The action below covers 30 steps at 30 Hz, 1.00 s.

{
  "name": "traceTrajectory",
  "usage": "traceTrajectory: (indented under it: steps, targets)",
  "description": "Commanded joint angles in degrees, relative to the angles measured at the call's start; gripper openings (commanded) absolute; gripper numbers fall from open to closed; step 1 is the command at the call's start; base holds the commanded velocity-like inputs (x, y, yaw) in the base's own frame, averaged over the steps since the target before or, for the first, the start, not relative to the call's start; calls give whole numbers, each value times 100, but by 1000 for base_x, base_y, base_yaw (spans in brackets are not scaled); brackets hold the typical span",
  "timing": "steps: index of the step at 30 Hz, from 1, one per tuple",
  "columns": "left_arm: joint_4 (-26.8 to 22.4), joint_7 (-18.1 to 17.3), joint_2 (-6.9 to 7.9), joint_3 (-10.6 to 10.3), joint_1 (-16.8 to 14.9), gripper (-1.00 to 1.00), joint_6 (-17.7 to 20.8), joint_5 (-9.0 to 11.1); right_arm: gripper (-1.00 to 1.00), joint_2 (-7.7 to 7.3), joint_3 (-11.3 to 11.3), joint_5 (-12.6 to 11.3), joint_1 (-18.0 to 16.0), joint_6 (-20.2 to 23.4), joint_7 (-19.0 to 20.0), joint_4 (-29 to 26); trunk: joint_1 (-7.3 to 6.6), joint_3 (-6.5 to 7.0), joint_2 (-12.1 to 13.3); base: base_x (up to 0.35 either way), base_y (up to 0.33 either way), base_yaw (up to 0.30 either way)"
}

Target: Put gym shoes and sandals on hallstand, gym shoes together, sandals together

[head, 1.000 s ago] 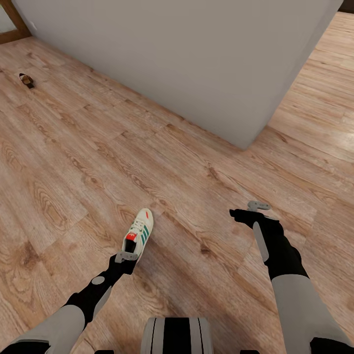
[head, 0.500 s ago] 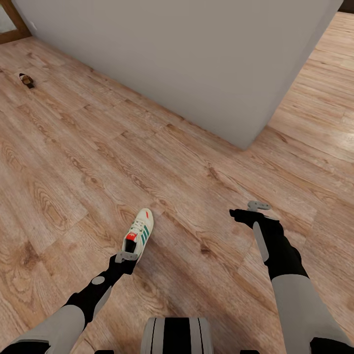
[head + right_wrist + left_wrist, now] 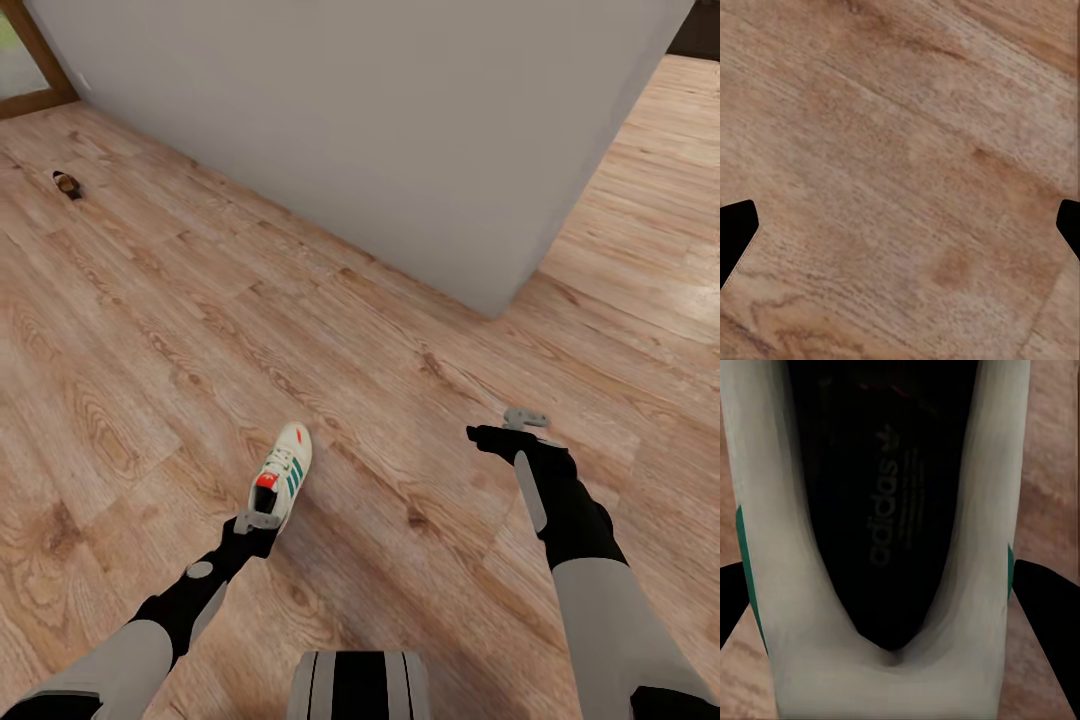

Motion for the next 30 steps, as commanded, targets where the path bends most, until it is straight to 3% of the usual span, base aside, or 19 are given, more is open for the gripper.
traceTrajectory:
  steps: [1, 4, 8, 11, 12, 15, 21, 30]
  targets:
    - [-21, 11, 4, -21, -3, -100, -24, -39, 100, 0, -3, -24, -3, 27, -3, -6, -3, 19, 0, 0, 0, 0]
    - [-413, 17, 4, -17, -9, -100, 7, -28, 100, 4, 6, -24, -3, 27, -1, -6, -11, 86, 4, 0, 0, 0]
    - [-928, 25, -6, -21, -10, -100, 385, -13, 100, 8, 9, -29, -2, 27, -1, 0, -21, 175, 10, 0, 0, 0]
    - [-1617, 21, -12, -22, -11, -100, 1420, -12, 100, 10, 13, -36, -2, 27, 5, 14, -29, 241, 14, 0, 0, 0]
    - [-2102, 24, -16, -27, -11, -100, 1763, -9, 100, 11, 14, -36, -2, 27, 13, 12, -32, 263, 15, 0, 0, 0]
    - [-2686, 25, -77, -36, -11, -100, 2200, -1, 100, 9, 15, -28, -2, 27, 17, 4, -39, 330, 19, 0, 0, 0]
    - [-2967, 26, -241, -18, -6, -100, 2616, 81, 100, 9, 15, -19, -2, 27, 16, -53, -55, 463, 27, 0, 0, 0]
    - [-2995, 30, -243, 27, -4, -100, 2970, 326, 100, 16, 31, -5, -2, 25, -1, -166, -78, 708, 39, 0, 0, 0]
